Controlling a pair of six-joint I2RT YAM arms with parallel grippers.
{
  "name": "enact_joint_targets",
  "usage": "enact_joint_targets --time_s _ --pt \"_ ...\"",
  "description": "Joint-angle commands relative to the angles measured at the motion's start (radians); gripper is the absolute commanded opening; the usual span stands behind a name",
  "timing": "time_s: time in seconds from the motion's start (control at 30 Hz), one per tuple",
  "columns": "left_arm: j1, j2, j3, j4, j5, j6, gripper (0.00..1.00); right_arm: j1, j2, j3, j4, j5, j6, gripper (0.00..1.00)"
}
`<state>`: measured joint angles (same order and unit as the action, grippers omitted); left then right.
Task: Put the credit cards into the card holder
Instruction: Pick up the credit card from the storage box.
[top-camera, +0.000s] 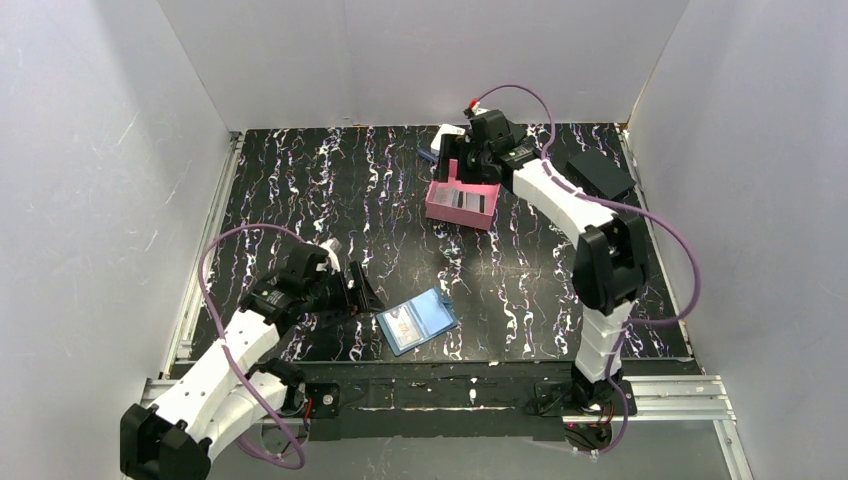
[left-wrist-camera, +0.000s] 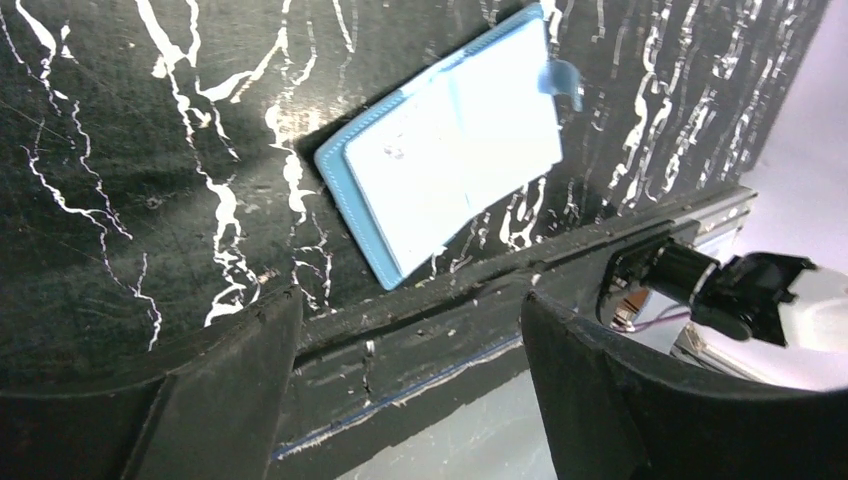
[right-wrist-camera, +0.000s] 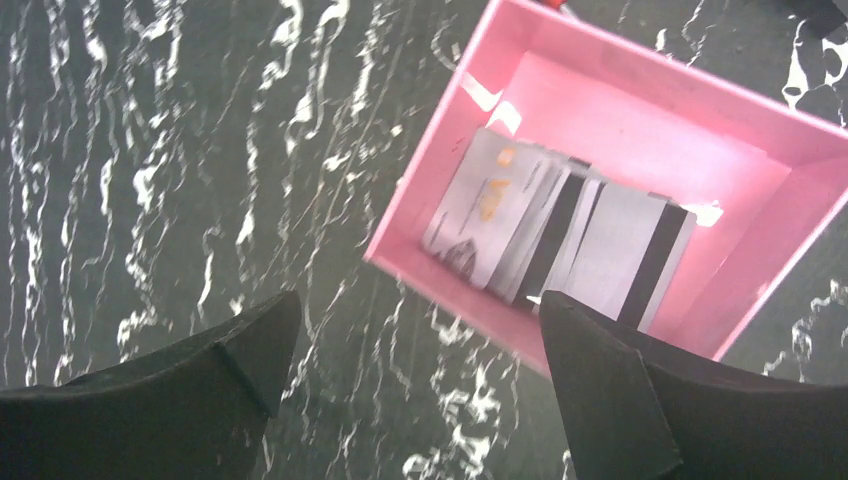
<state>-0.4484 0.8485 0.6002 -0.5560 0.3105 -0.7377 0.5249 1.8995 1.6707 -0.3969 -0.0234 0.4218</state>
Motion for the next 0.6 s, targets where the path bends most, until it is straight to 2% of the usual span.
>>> enact_joint_targets --time_s 0.0,0.1,0.2,0.43,0.57 --pt "0.000 -0.050 0.064 -0.104 0.049 0.007 0.80 -0.041 0.126 0.097 0.014 -0.052 0.038 0.92" --pt "0.000 -0.058 0.085 -0.112 0.065 -0.015 0.81 -0.063 0.193 0.135 0.010 -0.059 0.036 0.79" --pt "0.000 -0.044 0.103 -0.114 0.067 -0.022 0.81 -0.064 0.235 0.167 -0.001 -0.045 0.017 0.72" --pt "0.000 0.017 0.113 -0.100 0.071 -0.022 0.81 -0.065 0.294 0.181 0.008 -0.005 -0.019 0.63" --pt "0.000 0.026 0.114 -0.087 0.070 -0.022 0.81 -0.062 0.312 0.180 -0.001 0.003 -0.010 0.63"
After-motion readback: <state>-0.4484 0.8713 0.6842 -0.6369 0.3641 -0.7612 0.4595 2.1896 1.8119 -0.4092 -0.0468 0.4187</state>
